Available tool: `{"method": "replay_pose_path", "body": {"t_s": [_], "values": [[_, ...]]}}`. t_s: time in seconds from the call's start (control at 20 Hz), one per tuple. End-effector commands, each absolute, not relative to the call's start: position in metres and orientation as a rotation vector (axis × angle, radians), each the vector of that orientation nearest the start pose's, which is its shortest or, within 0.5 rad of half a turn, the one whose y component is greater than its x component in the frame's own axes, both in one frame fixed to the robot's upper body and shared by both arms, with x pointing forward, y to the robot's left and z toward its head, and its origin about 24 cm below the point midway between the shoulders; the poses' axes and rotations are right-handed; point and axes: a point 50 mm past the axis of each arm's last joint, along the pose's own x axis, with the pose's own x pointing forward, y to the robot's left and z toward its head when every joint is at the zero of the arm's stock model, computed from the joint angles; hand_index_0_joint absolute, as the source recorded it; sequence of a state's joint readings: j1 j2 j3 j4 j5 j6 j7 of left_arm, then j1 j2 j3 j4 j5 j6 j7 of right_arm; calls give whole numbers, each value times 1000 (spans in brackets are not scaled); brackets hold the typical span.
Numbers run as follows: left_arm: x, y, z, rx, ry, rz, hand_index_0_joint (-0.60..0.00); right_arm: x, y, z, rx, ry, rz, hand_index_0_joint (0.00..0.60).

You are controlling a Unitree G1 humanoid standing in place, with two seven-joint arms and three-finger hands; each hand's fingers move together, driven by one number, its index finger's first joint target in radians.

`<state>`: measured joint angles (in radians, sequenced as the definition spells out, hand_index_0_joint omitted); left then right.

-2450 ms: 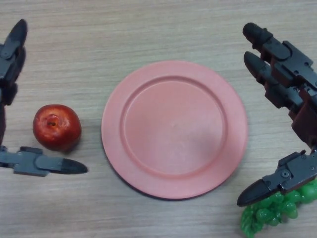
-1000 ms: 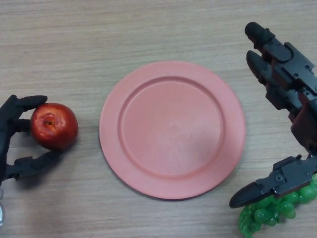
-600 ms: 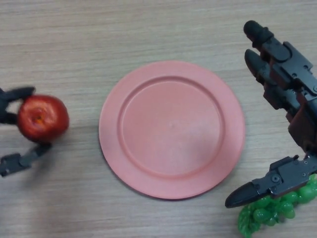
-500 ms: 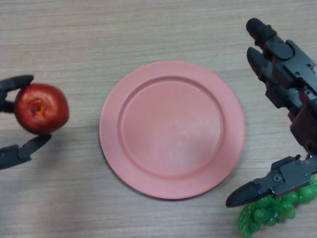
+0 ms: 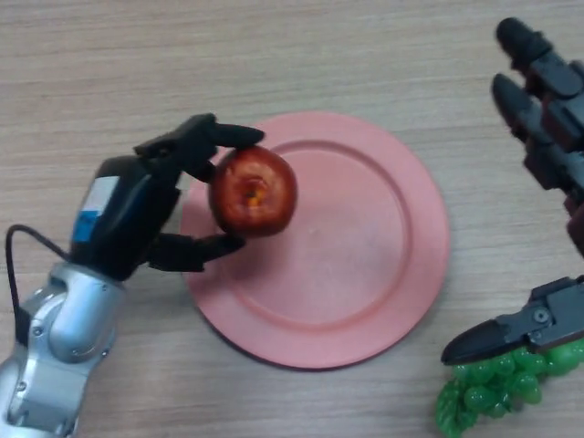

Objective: Pick up the red apple and place it on the plate

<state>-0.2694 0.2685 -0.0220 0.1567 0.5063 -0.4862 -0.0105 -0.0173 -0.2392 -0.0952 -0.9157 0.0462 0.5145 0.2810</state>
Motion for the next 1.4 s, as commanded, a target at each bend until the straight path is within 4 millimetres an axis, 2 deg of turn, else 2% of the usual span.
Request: {"method": "replay_pose_path", "body": {"t_s": [0.05,0.3,0.45,0.75,0.8,0.85,0.9,0.95,1.0,1.15,1.4], "values": [[295,144,138,731,-694,-197,-600,185,-166,224,-289,-604,255,0],[306,126,123,757,-611,-270,-600,186,-178,224,-326,-602,219,0],[312,128,126,671,-543,-183,-600,186,-181,224,-290,-588,209,0],[310,132,129,735,-521,-172,-600,186,-180,227,-285,-604,195,0],[309,132,130,740,-524,-169,-499,186,-180,227,-284,-605,196,0],[308,133,131,746,-527,-164,-350,186,-179,227,-282,-606,197,0],[307,135,133,747,-526,-158,-249,185,-178,227,-283,-609,197,0],[302,139,139,741,-530,-148,-100,185,-176,228,-282,-616,197,0],[290,143,151,683,-547,-157,-2,183,-174,230,-282,-625,196,0],[267,151,163,587,-574,-207,0,181,-174,231,-277,-628,193,0],[225,181,193,393,-690,-180,0,186,-181,240,-291,-663,147,0]]}}
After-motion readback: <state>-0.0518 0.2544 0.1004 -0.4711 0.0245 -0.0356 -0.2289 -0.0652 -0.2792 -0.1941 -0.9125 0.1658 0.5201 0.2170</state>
